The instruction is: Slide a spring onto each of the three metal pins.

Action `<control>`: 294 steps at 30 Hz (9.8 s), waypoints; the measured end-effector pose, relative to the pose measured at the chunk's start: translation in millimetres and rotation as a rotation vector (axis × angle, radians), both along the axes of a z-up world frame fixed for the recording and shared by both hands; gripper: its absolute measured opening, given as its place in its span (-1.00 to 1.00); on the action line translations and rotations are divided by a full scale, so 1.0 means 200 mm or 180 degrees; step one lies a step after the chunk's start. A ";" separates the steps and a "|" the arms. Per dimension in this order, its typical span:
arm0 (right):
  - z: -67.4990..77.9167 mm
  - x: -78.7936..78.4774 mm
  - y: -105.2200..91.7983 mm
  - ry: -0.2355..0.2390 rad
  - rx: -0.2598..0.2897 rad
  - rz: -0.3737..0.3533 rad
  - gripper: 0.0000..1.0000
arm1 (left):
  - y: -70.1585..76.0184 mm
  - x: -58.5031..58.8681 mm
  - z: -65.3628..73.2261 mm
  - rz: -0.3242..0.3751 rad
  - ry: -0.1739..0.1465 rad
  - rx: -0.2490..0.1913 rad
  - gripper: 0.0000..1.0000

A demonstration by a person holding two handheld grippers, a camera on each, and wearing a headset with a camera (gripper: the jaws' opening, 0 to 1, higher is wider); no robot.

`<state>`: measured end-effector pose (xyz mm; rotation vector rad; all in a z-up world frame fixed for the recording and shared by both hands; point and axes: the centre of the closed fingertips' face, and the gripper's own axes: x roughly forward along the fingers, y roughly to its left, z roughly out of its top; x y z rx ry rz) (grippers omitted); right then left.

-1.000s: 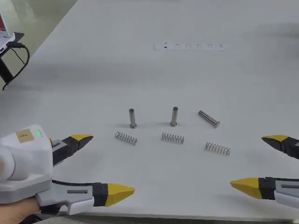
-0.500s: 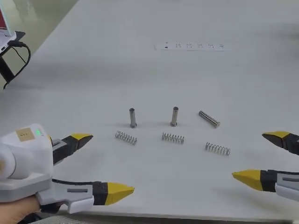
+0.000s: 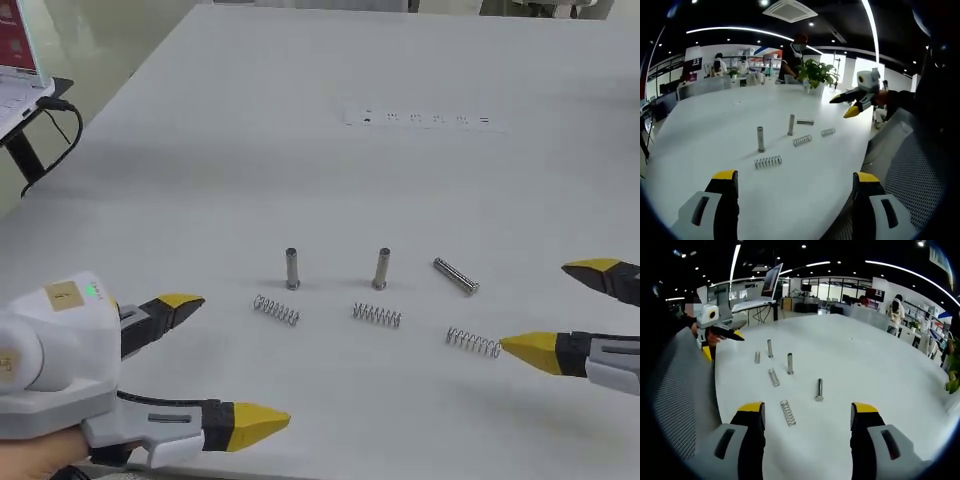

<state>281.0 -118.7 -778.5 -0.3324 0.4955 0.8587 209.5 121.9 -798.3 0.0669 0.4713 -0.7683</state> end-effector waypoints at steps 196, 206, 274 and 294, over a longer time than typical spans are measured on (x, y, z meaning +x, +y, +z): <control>-0.16 0.25 0.09 0.0773 -0.0976 -0.0312 -0.80 | 0.00 0.01 0.04 -0.0013 -0.0113 -0.0107 0.66; -0.14 0.16 0.11 0.0796 -0.0934 -0.0195 -0.79 | 0.00 0.01 0.04 -0.0015 -0.0122 -0.0117 0.66; -0.35 -0.04 0.29 0.1111 -0.1885 0.1169 -0.83 | 0.01 0.02 0.04 0.0043 -0.0113 -0.0175 0.64; -0.22 -0.01 0.25 0.0930 -0.1411 0.0800 -0.82 | 0.00 0.01 0.04 -0.0013 -0.0101 -0.0128 0.63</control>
